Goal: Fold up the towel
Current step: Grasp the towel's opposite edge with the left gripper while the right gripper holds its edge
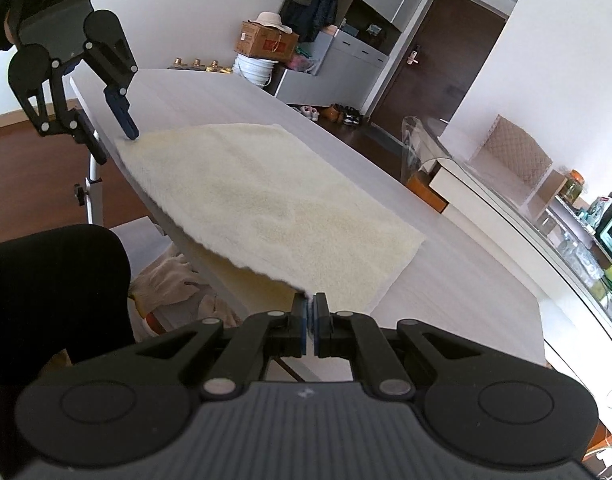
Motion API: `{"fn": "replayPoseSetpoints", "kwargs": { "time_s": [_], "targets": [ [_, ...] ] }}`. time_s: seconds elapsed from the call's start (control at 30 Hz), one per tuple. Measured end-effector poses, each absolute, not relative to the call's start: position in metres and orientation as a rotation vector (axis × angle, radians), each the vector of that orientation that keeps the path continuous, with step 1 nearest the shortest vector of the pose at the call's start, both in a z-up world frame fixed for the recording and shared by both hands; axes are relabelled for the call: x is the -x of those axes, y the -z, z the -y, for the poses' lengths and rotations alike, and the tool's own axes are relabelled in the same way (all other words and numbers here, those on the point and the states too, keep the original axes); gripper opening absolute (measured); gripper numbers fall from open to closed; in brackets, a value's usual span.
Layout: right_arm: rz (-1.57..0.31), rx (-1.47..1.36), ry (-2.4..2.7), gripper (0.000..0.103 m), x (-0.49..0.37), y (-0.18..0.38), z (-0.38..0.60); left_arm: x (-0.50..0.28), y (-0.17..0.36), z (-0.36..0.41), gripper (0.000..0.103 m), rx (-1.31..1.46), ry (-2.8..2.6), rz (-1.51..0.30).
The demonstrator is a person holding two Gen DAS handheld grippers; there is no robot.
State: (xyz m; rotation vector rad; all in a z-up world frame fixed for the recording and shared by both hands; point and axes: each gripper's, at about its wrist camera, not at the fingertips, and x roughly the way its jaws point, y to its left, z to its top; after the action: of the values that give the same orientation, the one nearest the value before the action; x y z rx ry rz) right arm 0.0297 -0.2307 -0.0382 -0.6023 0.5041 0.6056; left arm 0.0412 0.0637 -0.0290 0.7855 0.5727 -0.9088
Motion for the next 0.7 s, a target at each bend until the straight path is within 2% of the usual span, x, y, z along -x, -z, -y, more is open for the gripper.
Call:
{"fn": "replayPoseSetpoints", "kwargs": {
  "time_s": [0.07, 0.13, 0.23, 0.7],
  "targets": [
    [-0.506, 0.603, -0.602, 0.004, -0.029, 0.038, 0.232, -0.043, 0.030, -0.060, 0.035, -0.801, 0.910, -0.561],
    [-0.508, 0.602, -0.600, 0.004, -0.028, 0.039, 0.233, -0.045, 0.032, -0.057, 0.019, -0.820, 0.919, -0.563],
    [-0.514, 0.602, -0.595, 0.004, -0.026, 0.040, 0.236, -0.045, 0.031, -0.055, 0.011, -0.835, 0.929, -0.579],
    [-0.465, 0.614, -0.597, 0.004, 0.000, 0.022, 0.245, -0.039, -0.019, -0.064, 0.008, -0.676, 0.876, -0.517]
  ]
}}
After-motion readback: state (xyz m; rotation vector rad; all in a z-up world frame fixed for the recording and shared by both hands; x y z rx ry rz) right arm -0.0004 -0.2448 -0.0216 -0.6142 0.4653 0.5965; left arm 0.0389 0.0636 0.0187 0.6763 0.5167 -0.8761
